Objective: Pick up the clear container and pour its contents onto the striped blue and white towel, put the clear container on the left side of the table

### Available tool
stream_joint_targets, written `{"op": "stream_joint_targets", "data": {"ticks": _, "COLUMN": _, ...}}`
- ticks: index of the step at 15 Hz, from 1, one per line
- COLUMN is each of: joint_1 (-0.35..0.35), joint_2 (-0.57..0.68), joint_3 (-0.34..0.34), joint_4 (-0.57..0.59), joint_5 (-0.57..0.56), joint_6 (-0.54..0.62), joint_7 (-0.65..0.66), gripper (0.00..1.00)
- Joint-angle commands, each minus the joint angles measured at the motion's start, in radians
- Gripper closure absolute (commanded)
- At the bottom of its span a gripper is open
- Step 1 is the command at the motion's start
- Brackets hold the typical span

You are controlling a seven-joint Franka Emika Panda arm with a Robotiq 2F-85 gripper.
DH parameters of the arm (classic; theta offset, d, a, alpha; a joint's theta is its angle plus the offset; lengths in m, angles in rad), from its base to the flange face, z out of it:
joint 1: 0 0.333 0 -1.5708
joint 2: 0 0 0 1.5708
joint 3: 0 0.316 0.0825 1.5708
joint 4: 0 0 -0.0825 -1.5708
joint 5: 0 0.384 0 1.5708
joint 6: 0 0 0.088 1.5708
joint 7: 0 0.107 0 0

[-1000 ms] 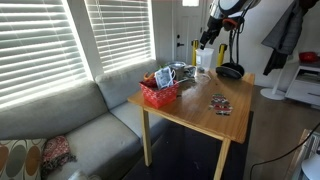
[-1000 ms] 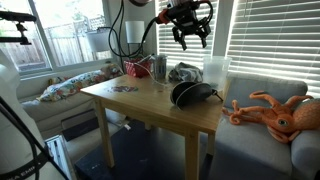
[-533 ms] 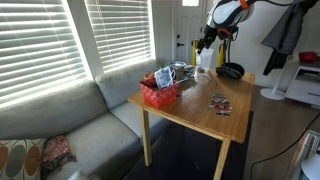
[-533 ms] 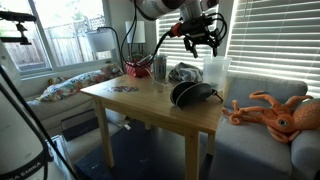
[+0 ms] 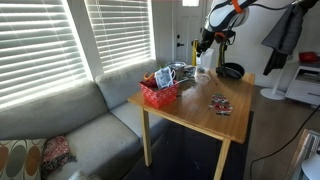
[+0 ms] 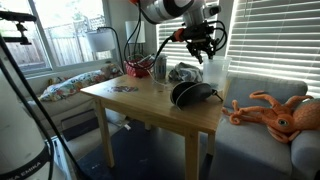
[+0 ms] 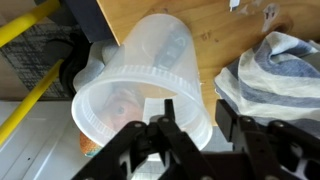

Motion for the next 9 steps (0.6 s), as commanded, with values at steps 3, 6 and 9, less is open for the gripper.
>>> {"op": "stream_joint_targets", "data": {"ticks": 3, "joint_1": -0.008, "joint_2": 0.000, "joint_3": 0.011, "joint_4": 0.025, "joint_5": 0.058, "joint_6": -0.023, "joint_7": -0.013, "gripper": 0.95}}
{"op": "stream_joint_targets", "data": {"ticks": 6, "joint_1": -0.007, "joint_2": -0.005, "joint_3": 0.012, "joint_4": 0.029, "joint_5": 0.058, "joint_6": -0.027, "joint_7": 0.000, "gripper": 1.00}}
{"op": "stream_joint_targets", "data": {"ticks": 9, "joint_1": -0.004, "joint_2": -0.025, "joint_3": 0.017, "joint_4": 0.031, "joint_5": 0.074, "joint_6": -0.030, "joint_7": -0.001, "gripper": 0.99}}
